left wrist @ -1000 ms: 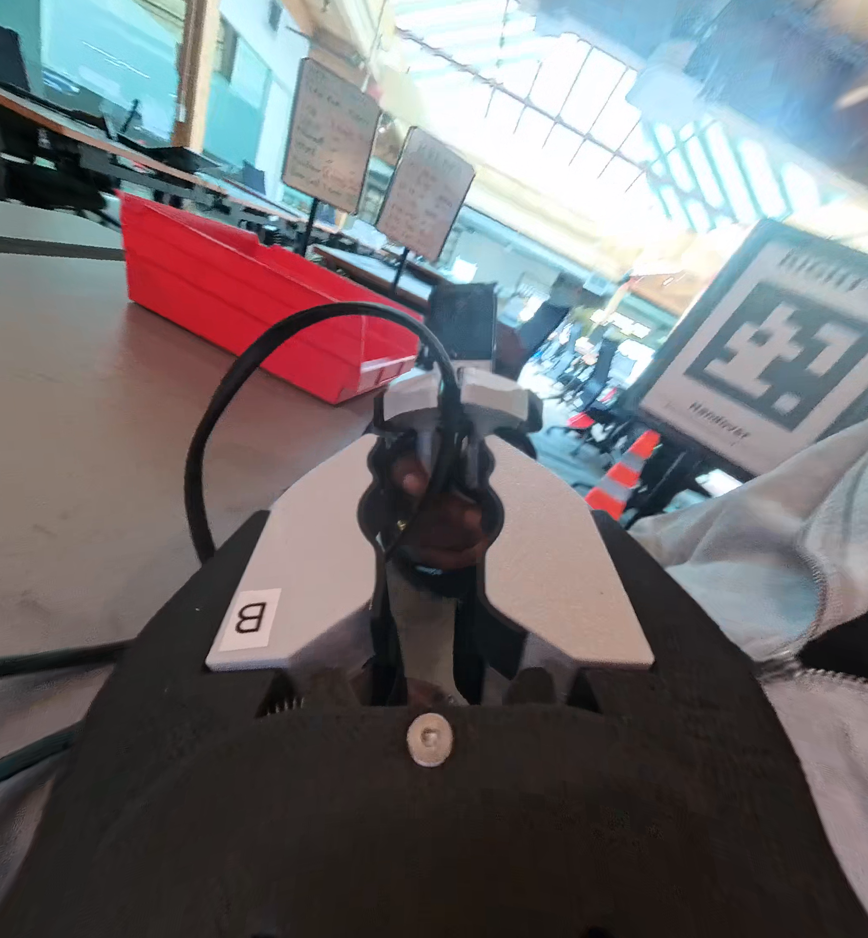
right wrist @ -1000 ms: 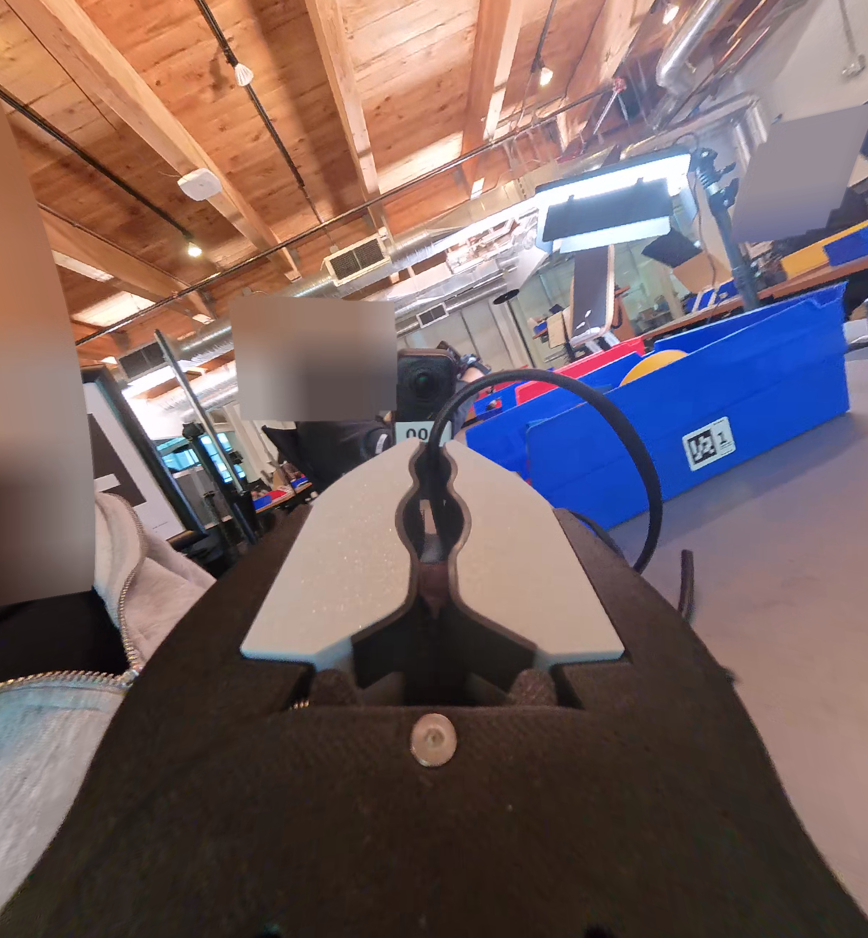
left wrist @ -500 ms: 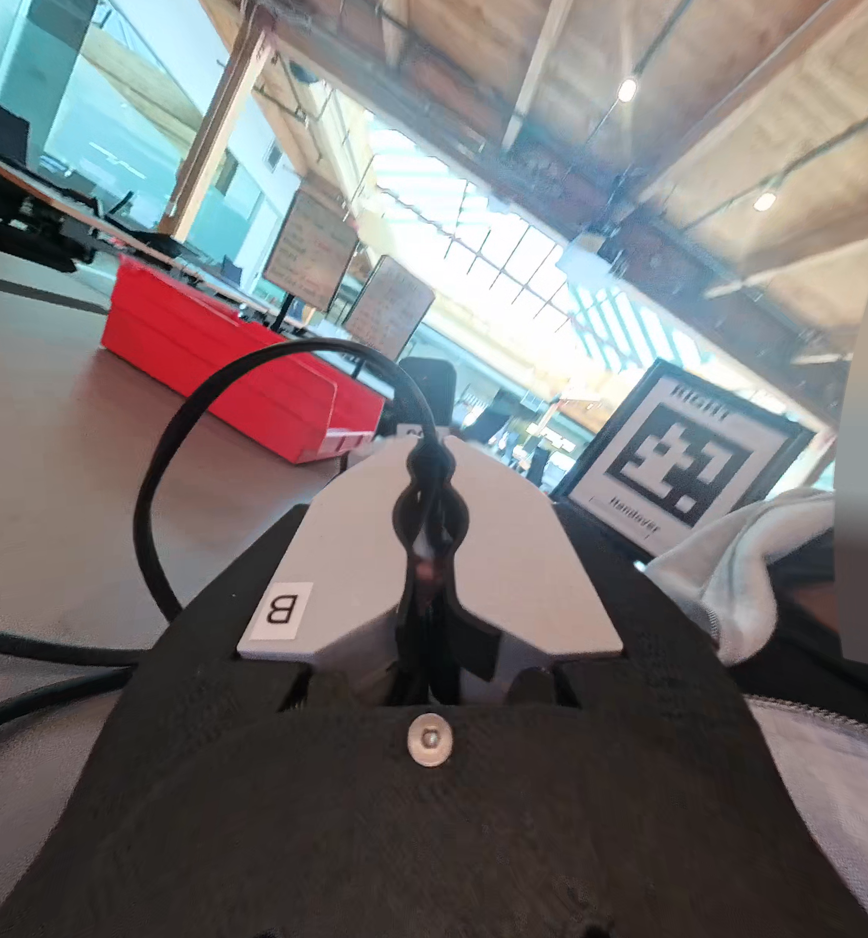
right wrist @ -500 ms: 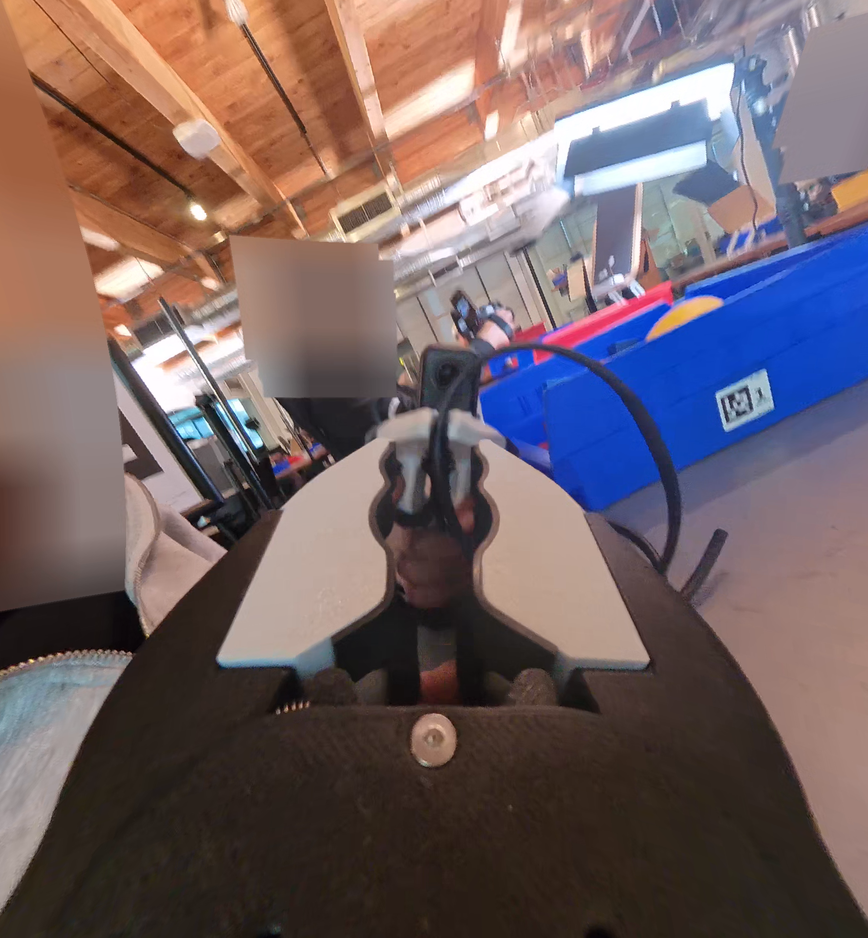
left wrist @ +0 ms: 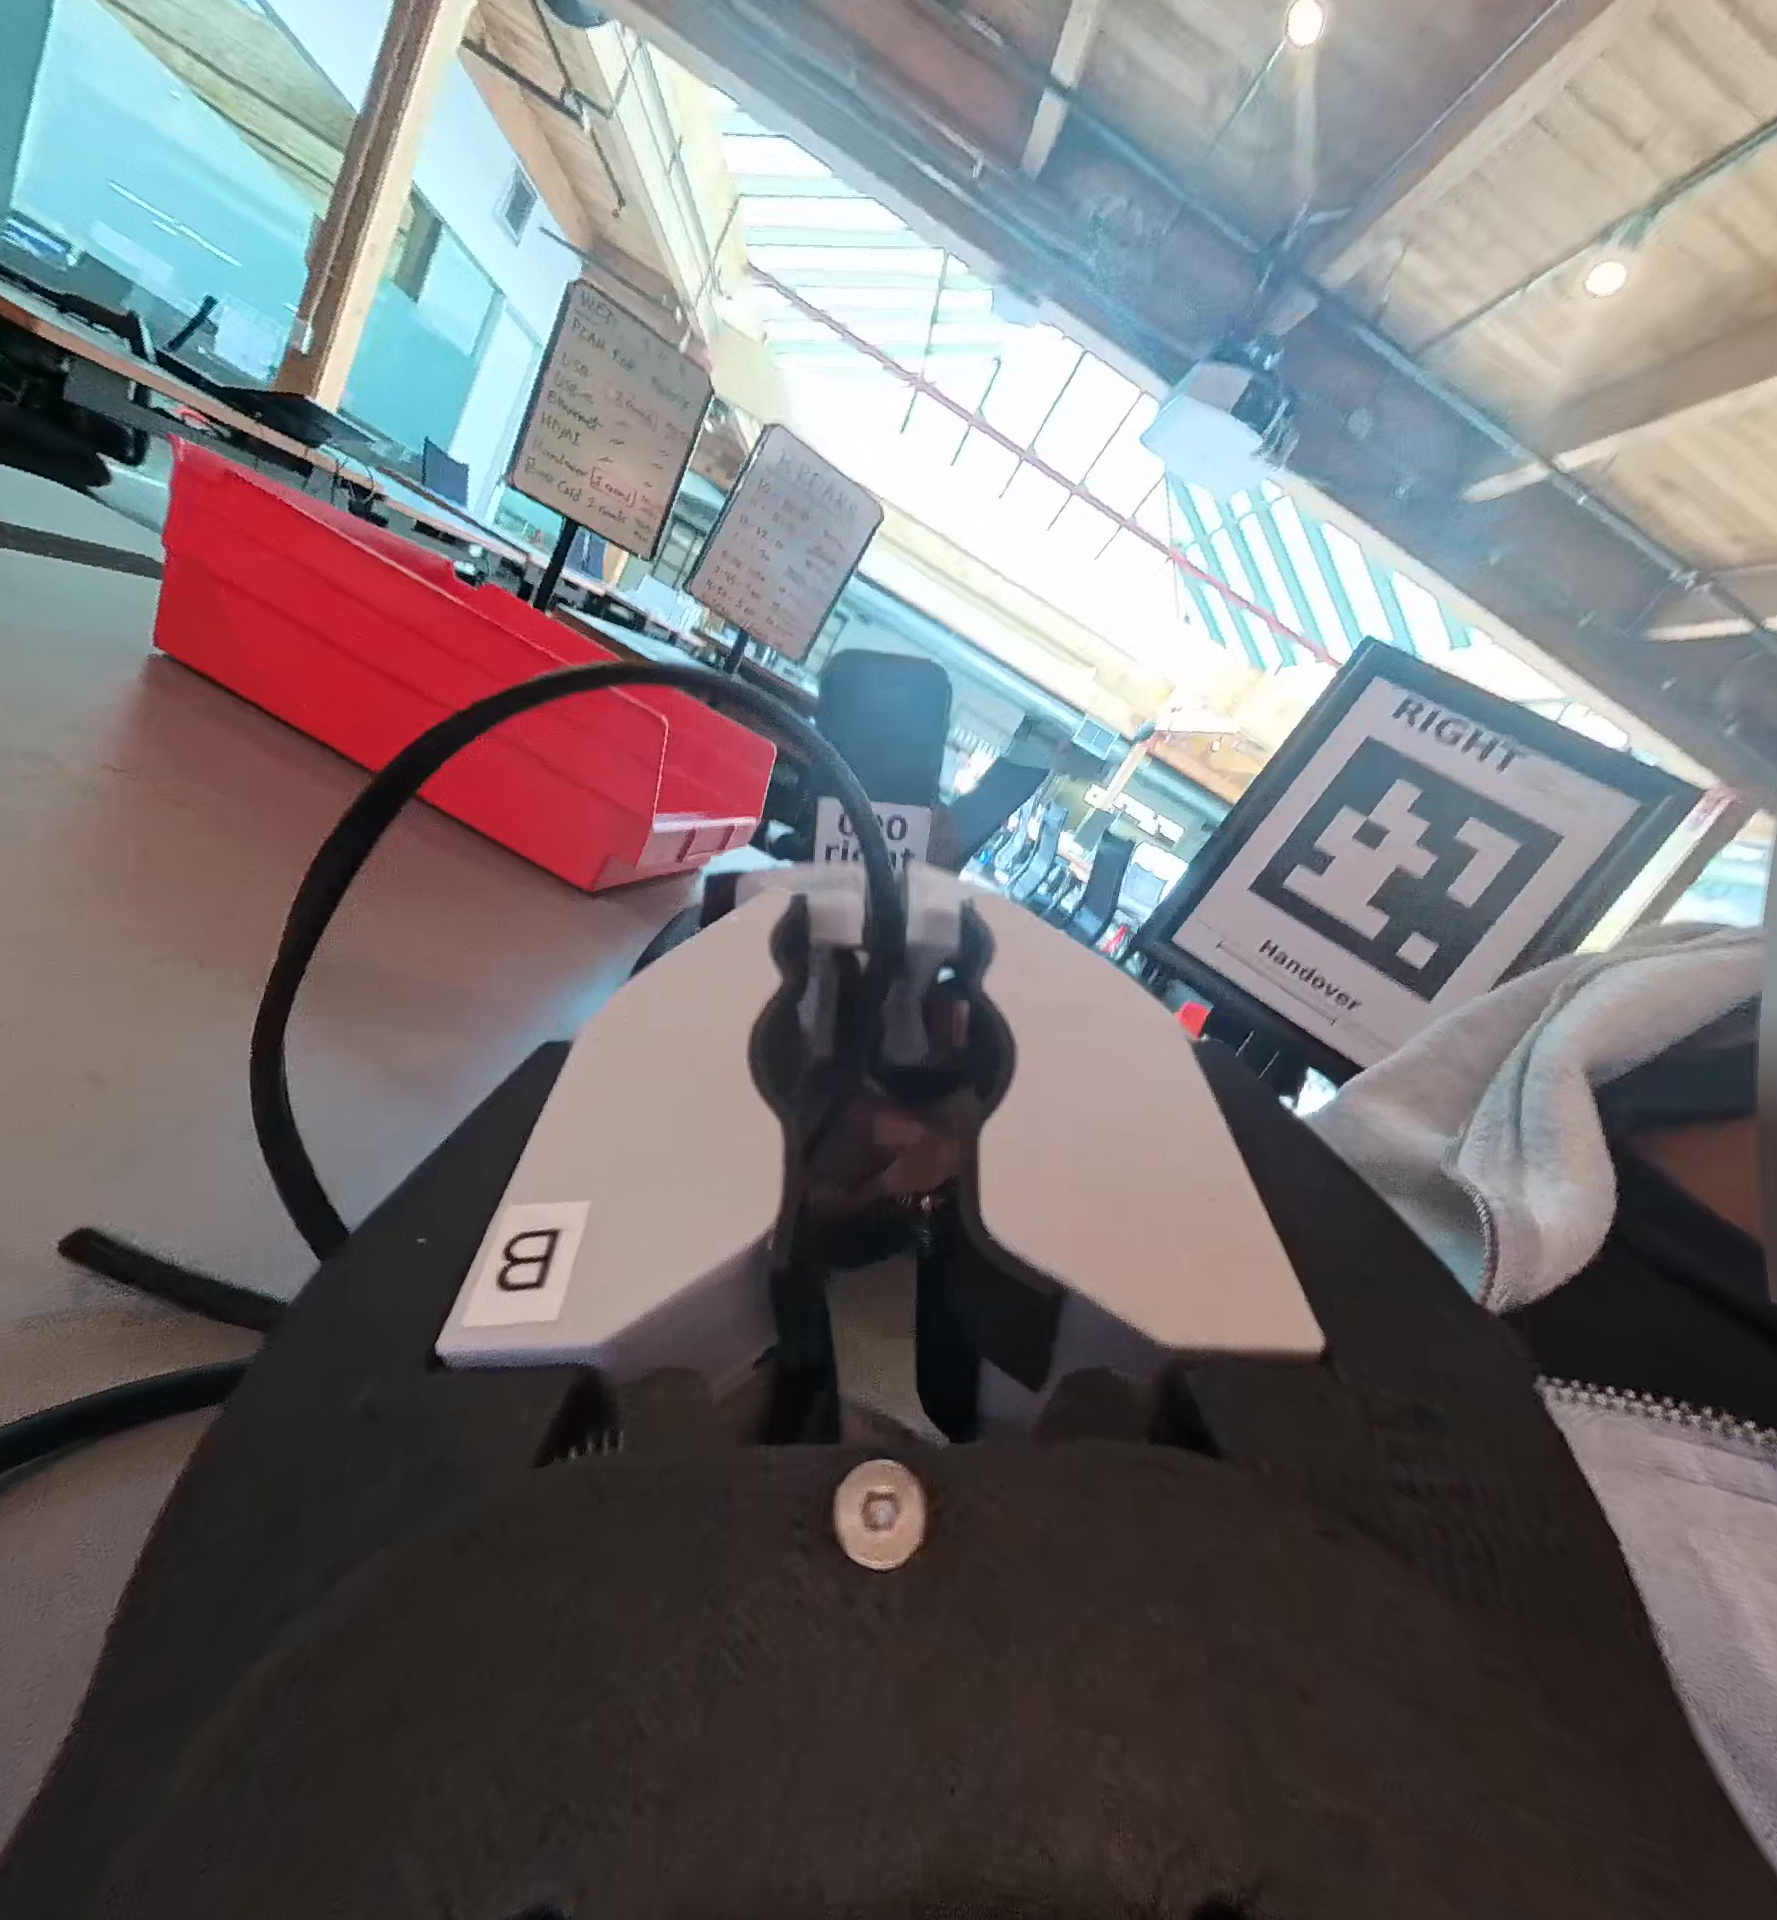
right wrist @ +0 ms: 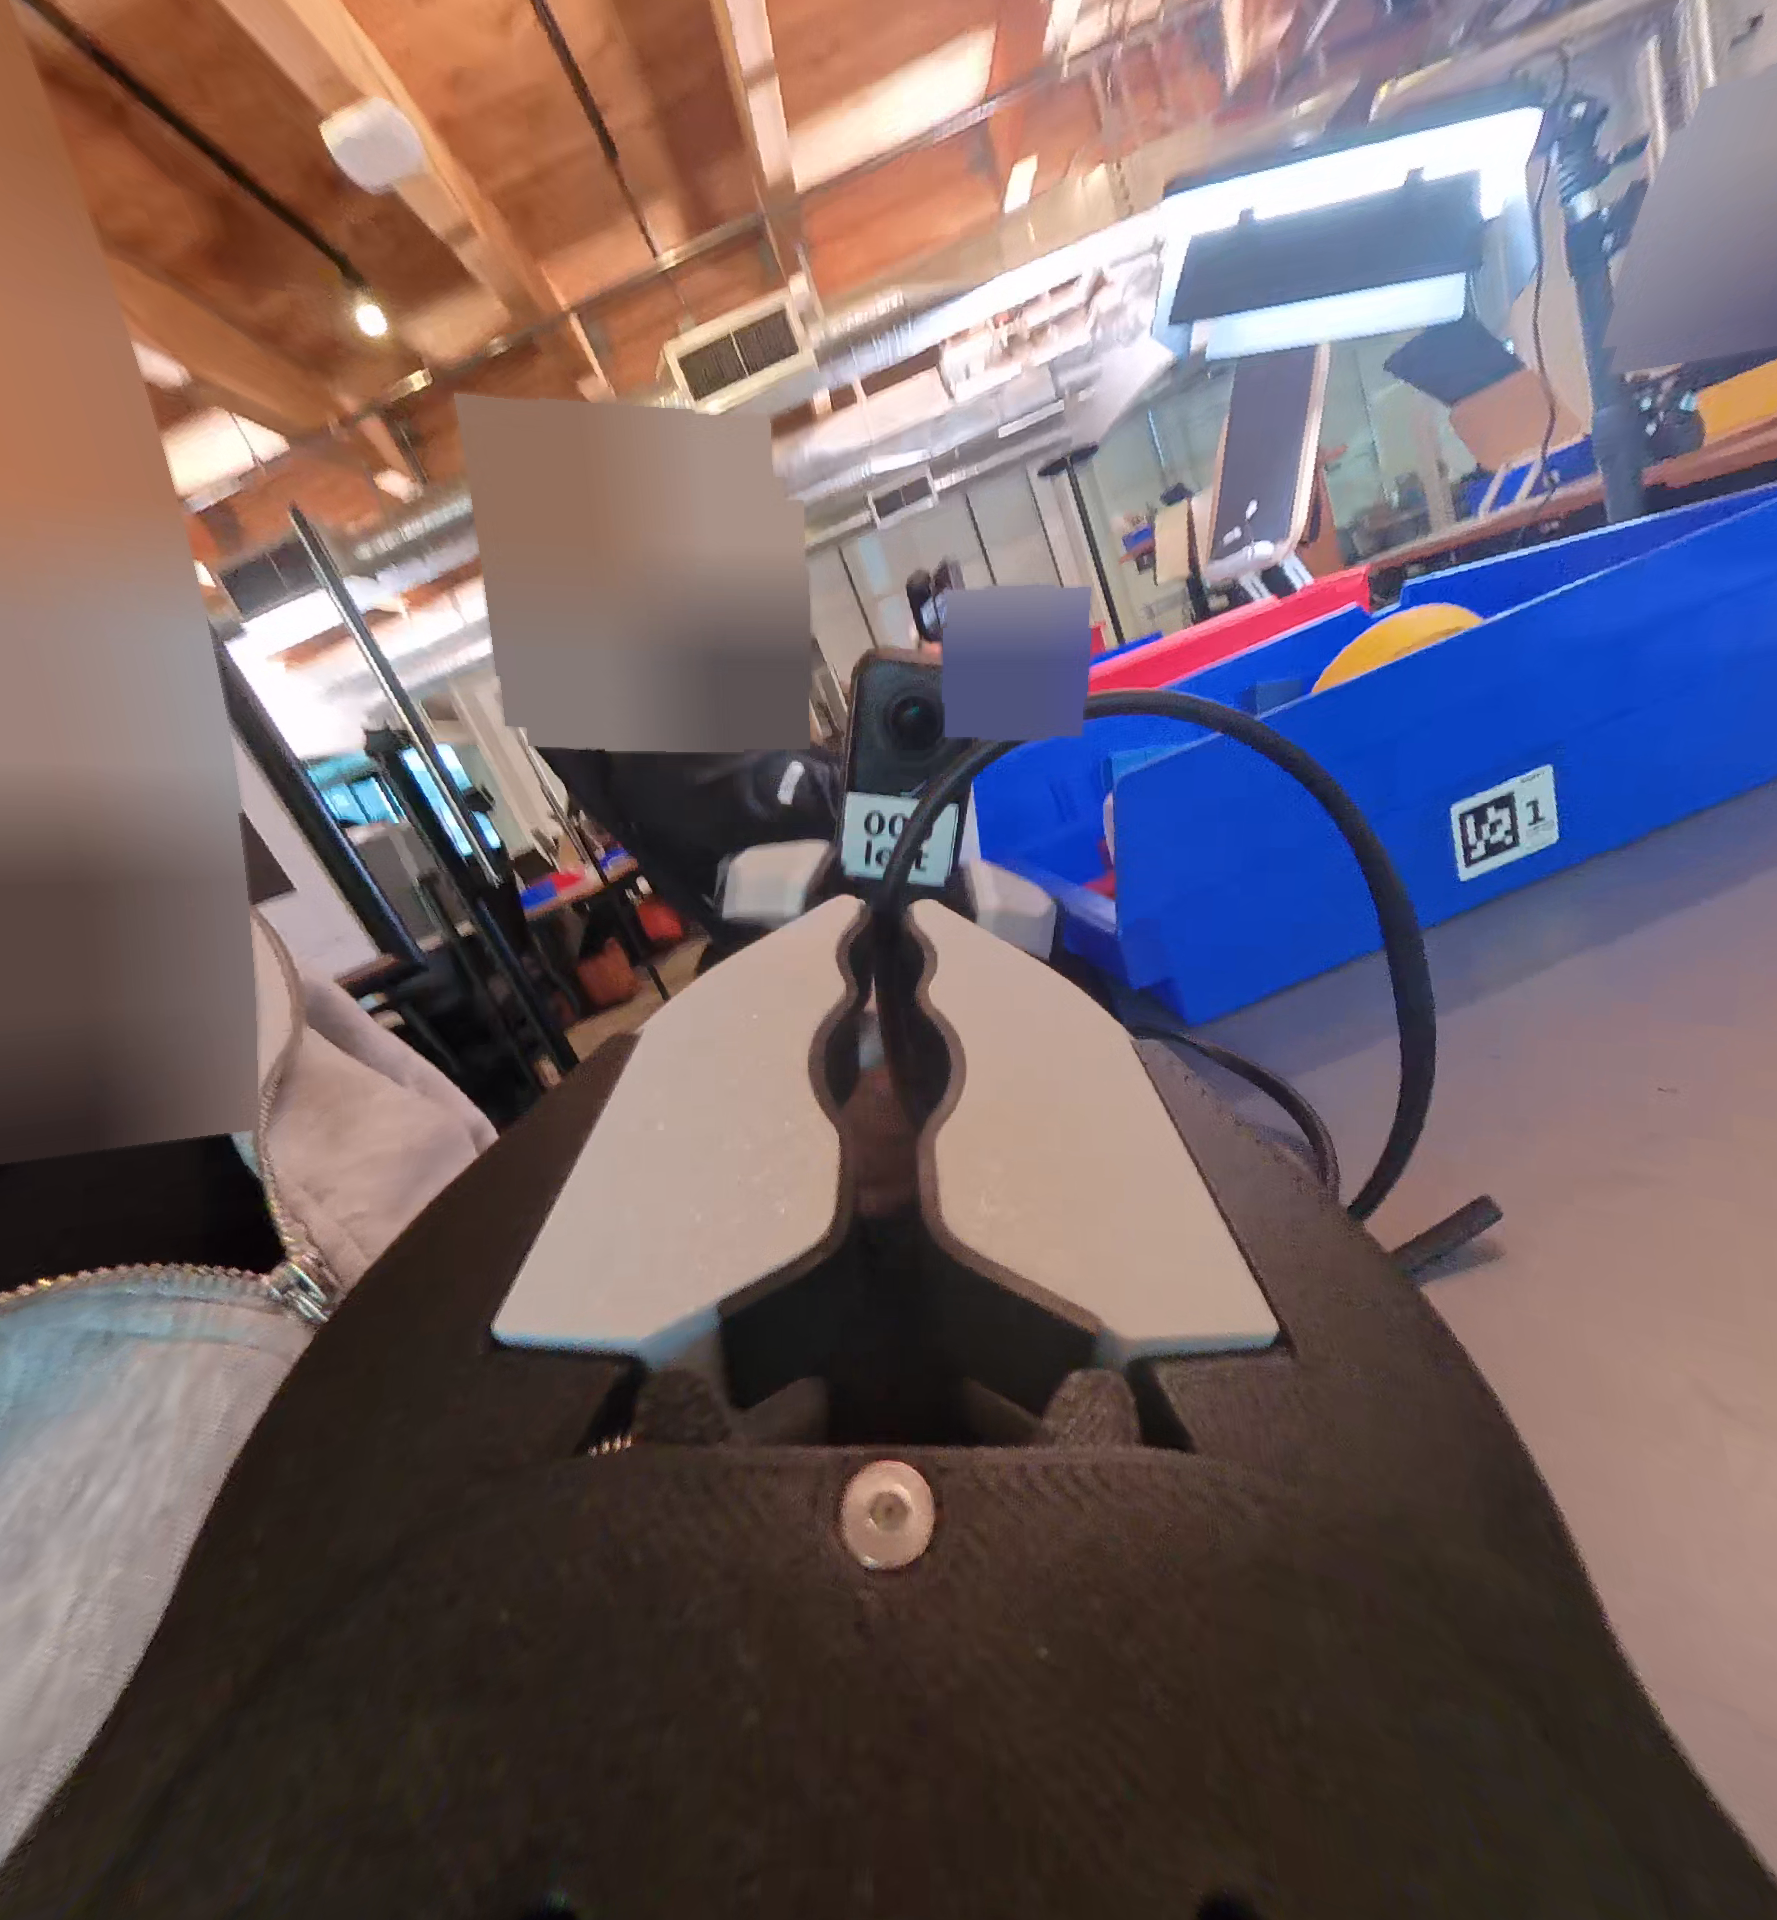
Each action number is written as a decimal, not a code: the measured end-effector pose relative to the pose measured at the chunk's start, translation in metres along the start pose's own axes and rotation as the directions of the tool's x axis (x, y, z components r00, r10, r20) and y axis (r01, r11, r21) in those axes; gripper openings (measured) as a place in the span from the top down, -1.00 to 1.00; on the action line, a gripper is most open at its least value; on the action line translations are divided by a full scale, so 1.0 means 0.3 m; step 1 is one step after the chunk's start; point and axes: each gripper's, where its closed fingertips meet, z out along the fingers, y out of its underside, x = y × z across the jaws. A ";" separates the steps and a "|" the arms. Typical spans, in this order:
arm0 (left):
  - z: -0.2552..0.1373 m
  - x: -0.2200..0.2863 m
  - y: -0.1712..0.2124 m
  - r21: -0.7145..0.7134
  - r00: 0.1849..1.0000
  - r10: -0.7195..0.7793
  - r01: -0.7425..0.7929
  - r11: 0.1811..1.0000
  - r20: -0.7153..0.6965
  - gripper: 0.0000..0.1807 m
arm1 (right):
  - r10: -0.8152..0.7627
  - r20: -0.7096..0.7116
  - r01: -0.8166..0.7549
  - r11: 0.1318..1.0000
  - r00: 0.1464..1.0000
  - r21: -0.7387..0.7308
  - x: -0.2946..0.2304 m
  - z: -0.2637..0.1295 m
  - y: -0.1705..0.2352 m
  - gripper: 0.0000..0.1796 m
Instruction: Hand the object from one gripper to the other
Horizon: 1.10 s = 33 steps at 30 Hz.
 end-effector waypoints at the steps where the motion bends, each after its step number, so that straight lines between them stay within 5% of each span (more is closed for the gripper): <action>1: 0.006 0.002 0.016 -0.031 1.000 0.017 -0.017 0.999 0.002 0.68 | 0.019 0.010 -0.019 0.999 1.000 0.032 -0.001 -0.008 -0.016 0.94; 3: 0.019 -0.002 0.054 -0.103 0.998 0.059 -0.057 0.993 0.019 0.69 | 0.054 0.036 -0.057 0.995 0.998 0.088 -0.005 -0.019 -0.040 0.94; 6: 0.025 0.009 0.070 -0.133 0.995 0.098 -0.096 0.986 0.004 0.95 | 0.063 0.050 -0.067 0.993 0.997 0.096 -0.010 -0.020 -0.044 0.94; 11: -0.009 0.011 -0.015 0.027 1.000 0.001 0.000 1.000 -0.029 0.95 | 0.042 0.010 -0.043 0.993 0.999 0.106 0.002 -0.016 -0.045 0.79; 15: -0.027 0.024 -0.054 0.100 0.991 -0.091 0.102 0.990 -0.102 0.96 | 0.052 0.038 -0.049 0.997 0.998 -0.059 -0.018 0.029 0.041 0.65; 20: -0.010 0.021 -0.027 0.051 0.997 -0.047 0.051 0.997 -0.068 0.95 | 0.031 0.049 -0.028 0.998 0.998 -0.056 -0.026 0.026 0.040 0.93; 26: 0.001 0.013 -0.014 0.030 0.997 -0.053 0.055 0.998 -0.048 0.68 | -0.002 0.007 0.002 1.000 1.000 0.020 -0.005 -0.001 -0.005 0.95; 31: 0.016 0.006 0.033 -0.060 1.000 0.004 -0.005 0.998 -0.009 0.73 | 0.043 0.026 -0.047 0.985 0.999 0.163 -0.001 -0.039 -0.076 0.95; 33: 0.021 0.005 0.049 -0.089 0.999 0.049 -0.049 0.995 0.003 0.91 | 0.056 0.036 -0.062 0.983 0.998 0.175 -0.002 -0.042 -0.081 0.95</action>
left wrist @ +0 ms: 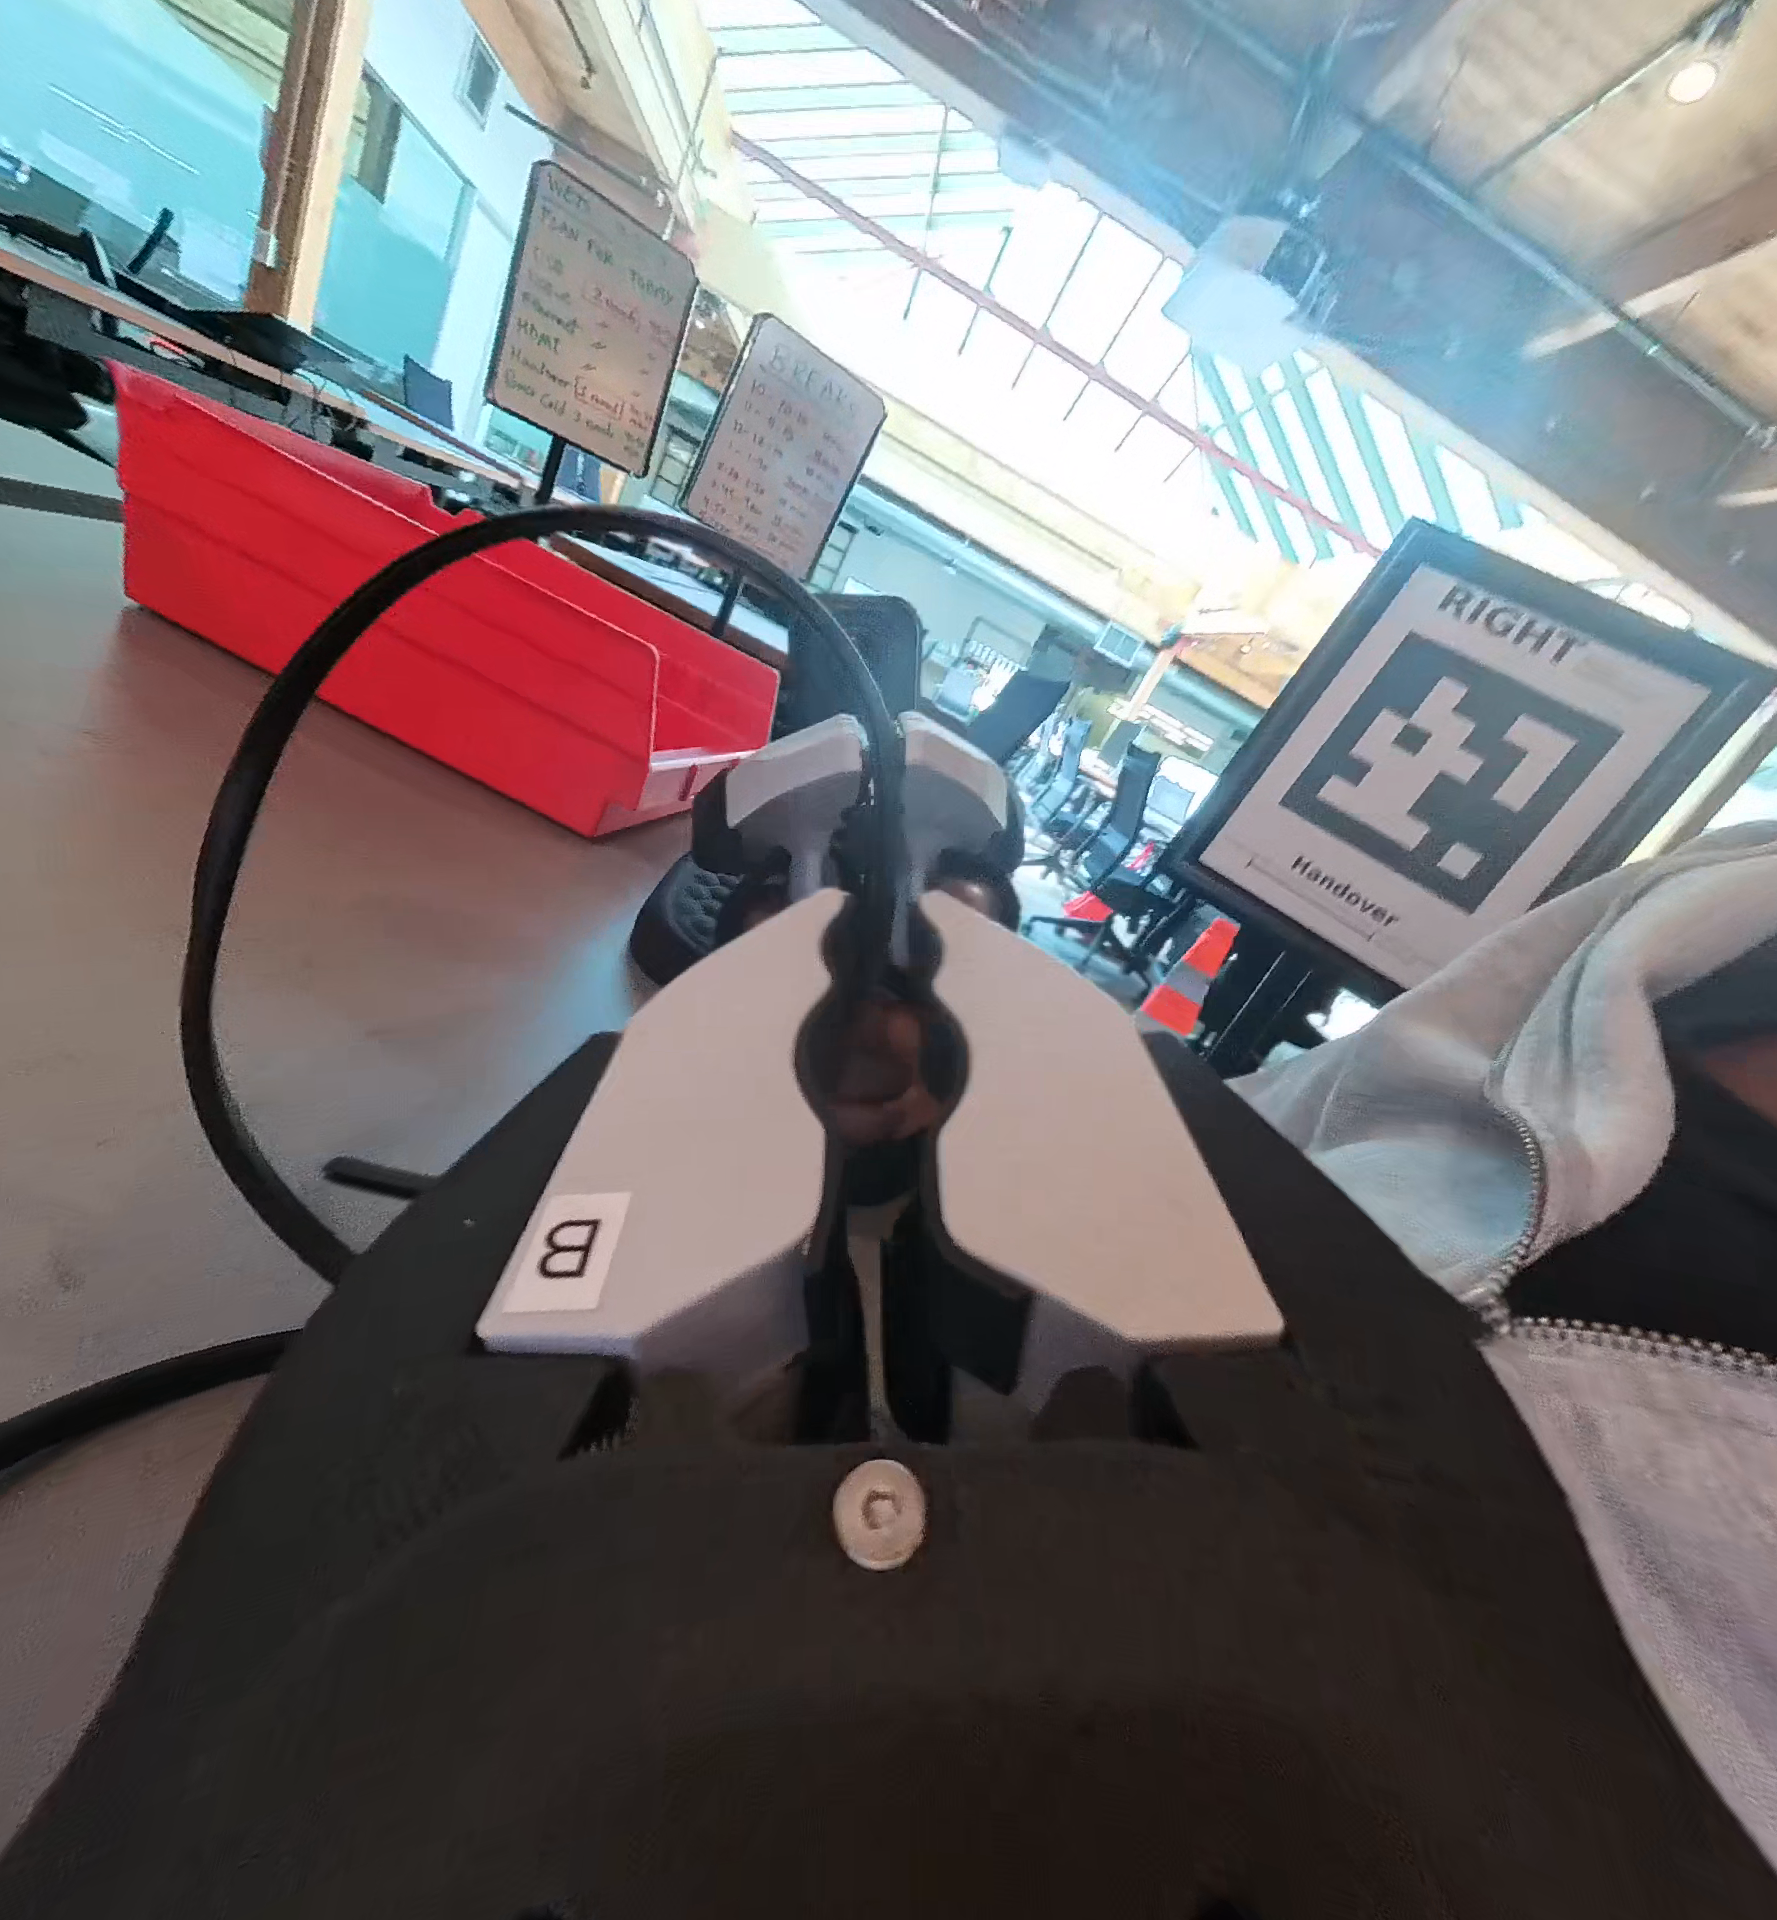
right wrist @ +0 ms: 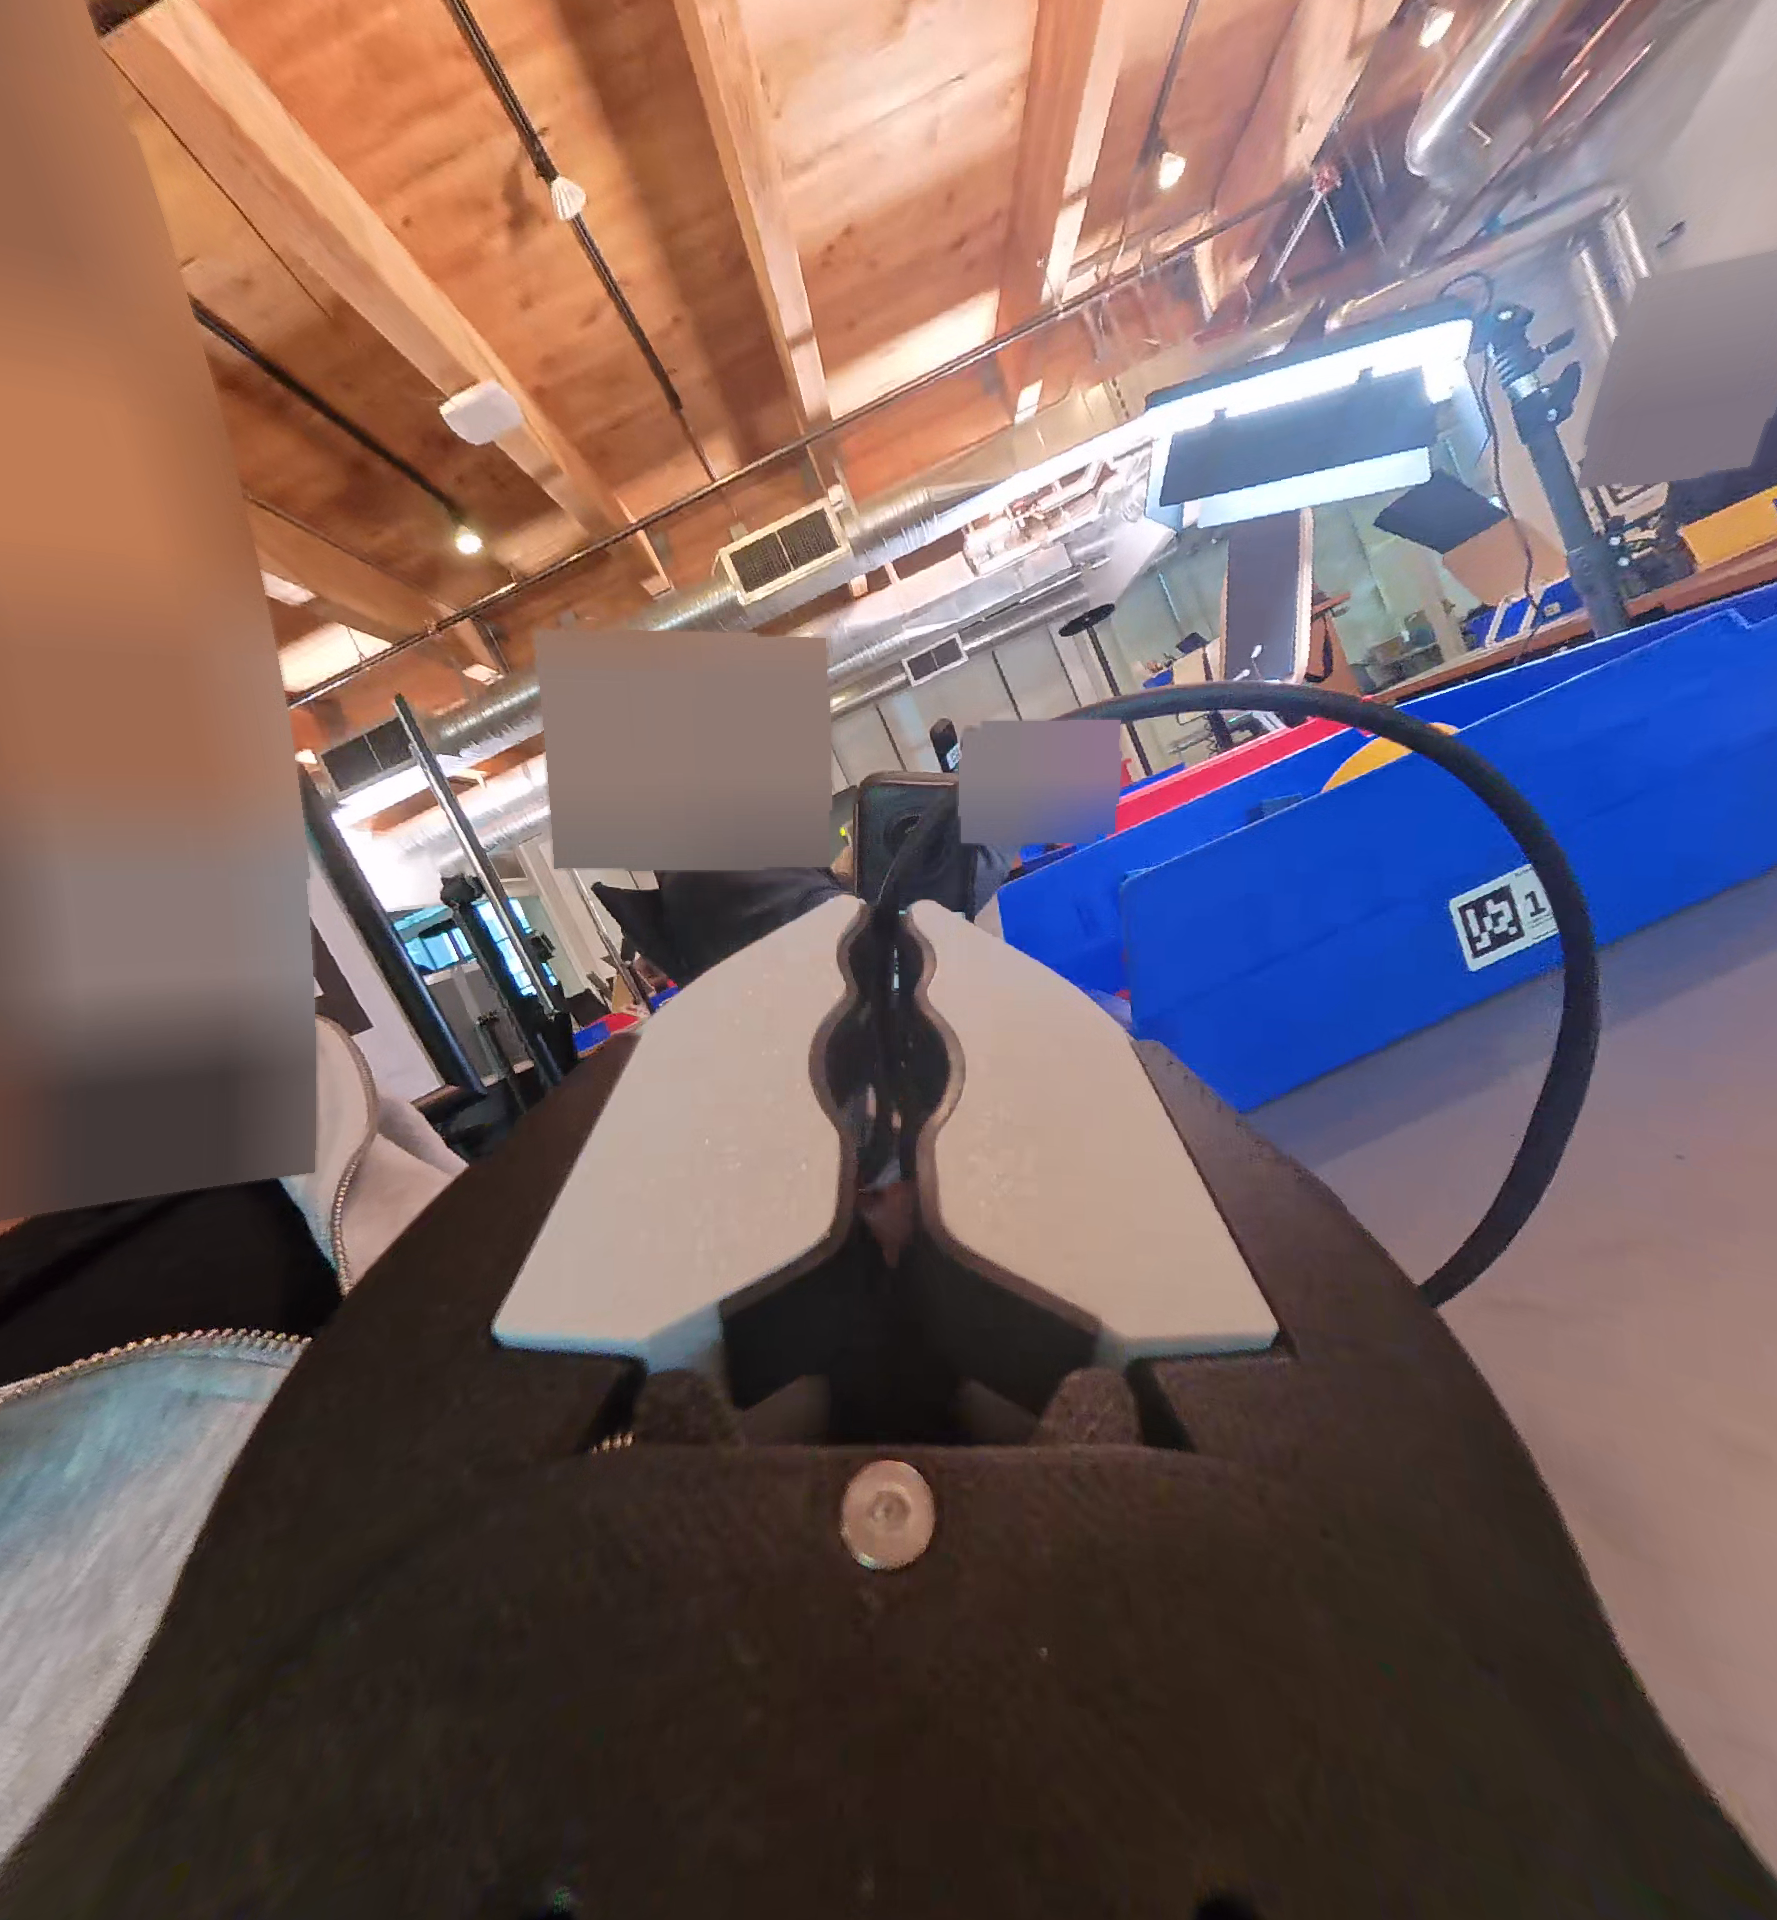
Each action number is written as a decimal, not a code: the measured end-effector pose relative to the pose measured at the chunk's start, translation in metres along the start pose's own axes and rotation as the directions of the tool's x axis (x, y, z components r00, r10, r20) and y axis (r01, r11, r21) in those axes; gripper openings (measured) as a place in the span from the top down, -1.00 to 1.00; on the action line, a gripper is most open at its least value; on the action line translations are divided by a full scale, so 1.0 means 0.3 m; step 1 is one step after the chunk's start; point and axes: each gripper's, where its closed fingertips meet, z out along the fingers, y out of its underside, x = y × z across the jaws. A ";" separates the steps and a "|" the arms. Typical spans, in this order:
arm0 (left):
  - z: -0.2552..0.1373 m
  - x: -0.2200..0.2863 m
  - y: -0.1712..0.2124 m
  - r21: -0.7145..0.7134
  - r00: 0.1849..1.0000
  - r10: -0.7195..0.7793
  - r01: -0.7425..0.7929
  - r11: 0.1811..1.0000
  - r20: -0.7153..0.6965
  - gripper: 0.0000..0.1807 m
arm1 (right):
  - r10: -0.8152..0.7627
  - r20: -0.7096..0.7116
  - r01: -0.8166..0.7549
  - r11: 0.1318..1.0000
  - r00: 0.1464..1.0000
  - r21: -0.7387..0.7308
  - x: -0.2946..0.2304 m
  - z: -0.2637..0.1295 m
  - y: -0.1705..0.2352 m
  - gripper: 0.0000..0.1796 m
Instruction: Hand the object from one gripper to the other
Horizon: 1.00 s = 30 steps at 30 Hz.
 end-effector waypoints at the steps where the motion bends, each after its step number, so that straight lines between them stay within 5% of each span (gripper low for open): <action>1: 0.000 0.001 0.001 -0.001 1.000 0.013 -0.013 1.000 0.001 0.94 | 0.002 0.003 -0.002 1.000 1.000 -0.004 -0.001 0.001 0.002 0.95; 5: -0.013 0.019 -0.027 0.053 0.997 -0.039 0.043 0.998 -0.060 0.96 | -0.003 -0.012 0.003 1.000 1.000 0.001 0.003 0.004 0.002 0.91; 10: -0.052 0.020 -0.096 0.182 0.980 -0.144 0.168 0.969 -0.139 0.97 | 0.039 0.020 -0.036 0.990 0.999 -0.140 -0.011 0.040 0.087 0.61; 14: -0.036 0.023 -0.073 0.140 0.987 -0.113 0.129 0.982 -0.114 0.96 | -0.004 0.027 0.011 0.962 1.000 -0.274 -0.025 0.058 0.159 0.78; 16: -0.034 0.024 -0.073 0.141 0.989 -0.105 0.119 0.983 -0.109 0.96 | -0.030 0.018 0.034 0.967 0.999 -0.254 -0.020 0.048 0.144 0.94; 22: -0.023 0.012 -0.053 0.100 0.991 -0.110 0.117 0.988 -0.076 0.69 | 0.012 0.013 -0.012 0.998 1.000 -0.057 -0.007 0.012 0.031 0.95; 30: 0.005 0.008 0.012 -0.019 1.000 -0.003 0.002 1.000 -0.015 0.84 | 0.041 0.035 -0.040 0.999 0.999 -0.020 -0.012 0.006 0.012 0.96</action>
